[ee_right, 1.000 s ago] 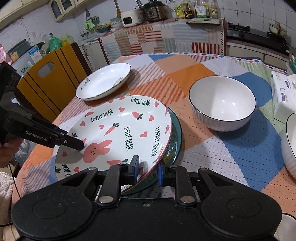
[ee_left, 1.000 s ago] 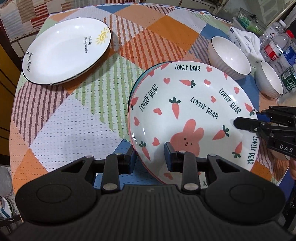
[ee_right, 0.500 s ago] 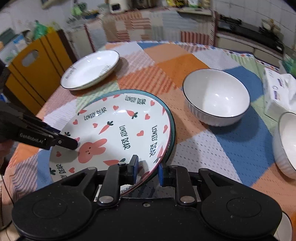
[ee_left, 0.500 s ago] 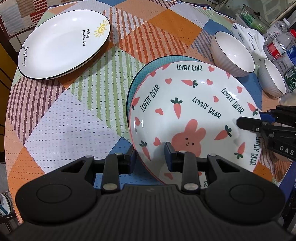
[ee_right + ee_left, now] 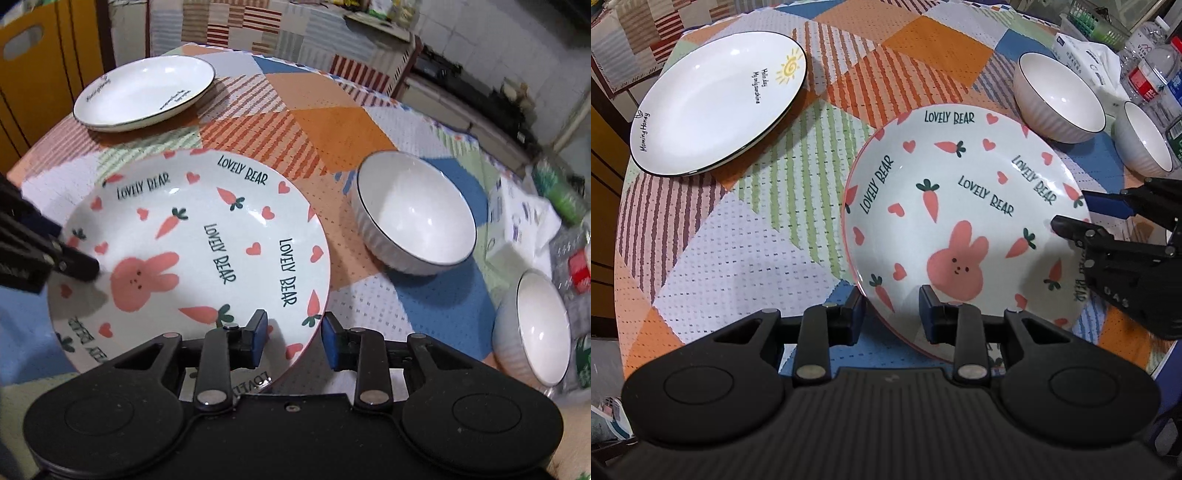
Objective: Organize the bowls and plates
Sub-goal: 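Lower the bunny plate onto the egg plate and open both grippers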
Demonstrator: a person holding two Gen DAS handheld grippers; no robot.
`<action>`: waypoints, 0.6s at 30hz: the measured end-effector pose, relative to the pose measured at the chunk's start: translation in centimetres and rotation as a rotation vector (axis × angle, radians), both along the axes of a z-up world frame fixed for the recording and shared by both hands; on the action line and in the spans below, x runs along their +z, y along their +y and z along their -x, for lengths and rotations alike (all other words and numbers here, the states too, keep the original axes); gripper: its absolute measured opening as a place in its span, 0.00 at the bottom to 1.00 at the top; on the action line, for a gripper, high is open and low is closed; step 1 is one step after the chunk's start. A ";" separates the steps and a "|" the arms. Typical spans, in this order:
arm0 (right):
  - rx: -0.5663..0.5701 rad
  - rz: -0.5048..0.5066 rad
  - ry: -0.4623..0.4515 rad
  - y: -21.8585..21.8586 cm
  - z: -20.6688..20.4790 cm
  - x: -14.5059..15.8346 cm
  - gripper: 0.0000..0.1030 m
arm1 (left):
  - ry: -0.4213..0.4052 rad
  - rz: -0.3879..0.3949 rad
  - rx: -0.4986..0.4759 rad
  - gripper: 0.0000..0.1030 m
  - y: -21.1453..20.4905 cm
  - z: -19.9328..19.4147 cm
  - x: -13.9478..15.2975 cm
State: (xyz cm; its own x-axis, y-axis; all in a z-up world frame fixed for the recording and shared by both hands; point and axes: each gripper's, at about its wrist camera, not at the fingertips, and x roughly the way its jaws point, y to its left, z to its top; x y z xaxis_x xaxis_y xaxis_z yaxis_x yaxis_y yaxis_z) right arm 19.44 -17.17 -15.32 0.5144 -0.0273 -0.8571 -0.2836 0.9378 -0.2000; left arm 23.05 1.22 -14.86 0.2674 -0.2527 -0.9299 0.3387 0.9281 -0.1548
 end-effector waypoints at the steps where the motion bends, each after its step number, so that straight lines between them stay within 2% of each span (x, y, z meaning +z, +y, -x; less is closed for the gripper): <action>1: 0.001 0.011 -0.010 0.1 0.1 -0.1 0.36 | 0.004 0.003 0.002 0.28 0.1 0.0 0.1; 5: 0.002 0.025 -0.023 0.0 0.7 0.2 0.32 | 0.004 -0.004 -0.017 0.28 0.2 0.5 1.1; 9: 0.000 0.039 -0.058 0.0 1.2 2.0 0.31 | -0.016 -0.032 -0.055 0.28 0.3 1.1 2.8; 15: 0.058 -0.005 -0.126 0.3 1.7 6.5 0.34 | -0.067 -0.053 -0.081 0.28 1.6 2.0 6.2; 18: 0.100 -0.057 -0.147 0.6 1.8 8.7 0.39 | -0.092 -0.065 -0.084 0.29 2.5 2.2 7.8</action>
State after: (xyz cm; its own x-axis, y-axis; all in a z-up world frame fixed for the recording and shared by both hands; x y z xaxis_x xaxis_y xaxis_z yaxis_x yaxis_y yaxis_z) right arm 17.65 -16.55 -6.67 0.6322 0.0772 -0.7710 -0.3477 0.9175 -0.1932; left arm 20.86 3.77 -7.01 0.3327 -0.2174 -0.9176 0.4255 0.9030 -0.0596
